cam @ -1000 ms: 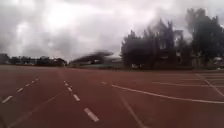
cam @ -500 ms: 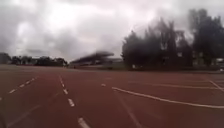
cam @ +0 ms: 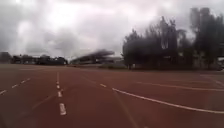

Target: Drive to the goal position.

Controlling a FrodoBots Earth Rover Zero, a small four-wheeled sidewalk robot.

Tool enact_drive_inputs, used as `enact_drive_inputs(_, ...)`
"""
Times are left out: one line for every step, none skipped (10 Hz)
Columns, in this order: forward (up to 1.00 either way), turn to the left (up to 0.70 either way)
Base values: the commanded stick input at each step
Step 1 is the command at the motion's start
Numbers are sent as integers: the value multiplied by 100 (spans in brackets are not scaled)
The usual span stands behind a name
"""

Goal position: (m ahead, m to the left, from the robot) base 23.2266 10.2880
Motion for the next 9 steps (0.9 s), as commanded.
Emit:
enact_drive_inputs(70,0)
enact_drive_inputs(70,0)
enact_drive_inputs(70,0)
enact_drive_inputs(70,0)
enact_drive_inputs(70,0)
enact_drive_inputs(70,0)
enact_drive_inputs(70,0)
enact_drive_inputs(70,0)
enact_drive_inputs(70,0)
